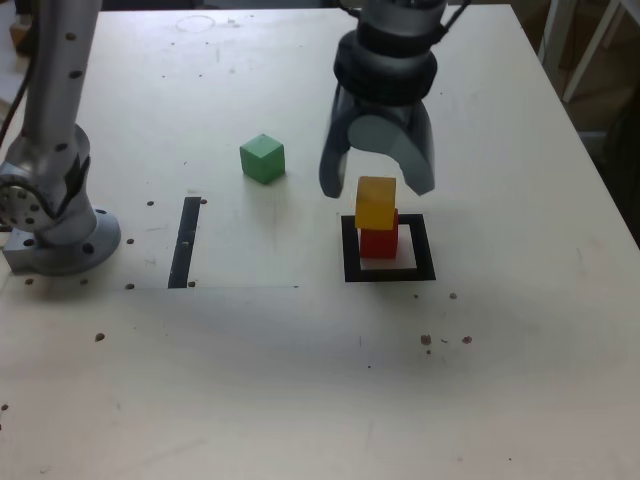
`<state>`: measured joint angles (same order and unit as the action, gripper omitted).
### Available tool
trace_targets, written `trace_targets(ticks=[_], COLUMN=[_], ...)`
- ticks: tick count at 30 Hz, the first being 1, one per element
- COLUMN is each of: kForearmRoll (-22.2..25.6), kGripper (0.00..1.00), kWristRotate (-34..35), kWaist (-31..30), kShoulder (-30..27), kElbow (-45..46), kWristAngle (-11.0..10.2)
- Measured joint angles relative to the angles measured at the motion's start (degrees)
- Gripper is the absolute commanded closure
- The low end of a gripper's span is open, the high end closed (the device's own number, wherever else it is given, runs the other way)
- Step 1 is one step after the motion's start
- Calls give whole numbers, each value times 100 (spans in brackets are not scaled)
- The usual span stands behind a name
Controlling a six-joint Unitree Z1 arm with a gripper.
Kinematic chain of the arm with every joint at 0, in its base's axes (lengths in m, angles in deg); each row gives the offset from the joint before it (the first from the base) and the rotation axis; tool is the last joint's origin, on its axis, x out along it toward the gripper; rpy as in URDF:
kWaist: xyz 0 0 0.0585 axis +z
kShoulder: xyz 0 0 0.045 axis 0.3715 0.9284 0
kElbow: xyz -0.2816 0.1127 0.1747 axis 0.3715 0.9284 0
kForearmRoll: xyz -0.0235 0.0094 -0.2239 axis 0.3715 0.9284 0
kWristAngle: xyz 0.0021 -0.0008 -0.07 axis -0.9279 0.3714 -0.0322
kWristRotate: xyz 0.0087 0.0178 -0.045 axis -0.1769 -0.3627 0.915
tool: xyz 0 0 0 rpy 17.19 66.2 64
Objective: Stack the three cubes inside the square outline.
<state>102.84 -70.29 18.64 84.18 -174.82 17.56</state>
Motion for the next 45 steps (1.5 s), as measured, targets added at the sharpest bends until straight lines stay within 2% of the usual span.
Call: trace_targets(ticks=[11,15,18,23,27,36,45], kForearmRoll=[-27,-104,-109,-47,-27,-93,-738], kGripper=[1,1,1,1,1,1,2], kWristRotate=[65,171,495,1112,1307,1221,951], kWaist=[681,1046,1342,1788,2185,2791,3087], kShoulder=[-1049,-1251,-1314,-1331,-1319,-1046,-594], kElbow=[1263,1569,1685,1775,1776,1867,2158], kWristAngle=[-310,-328,-325,-224,-151,-64,172])
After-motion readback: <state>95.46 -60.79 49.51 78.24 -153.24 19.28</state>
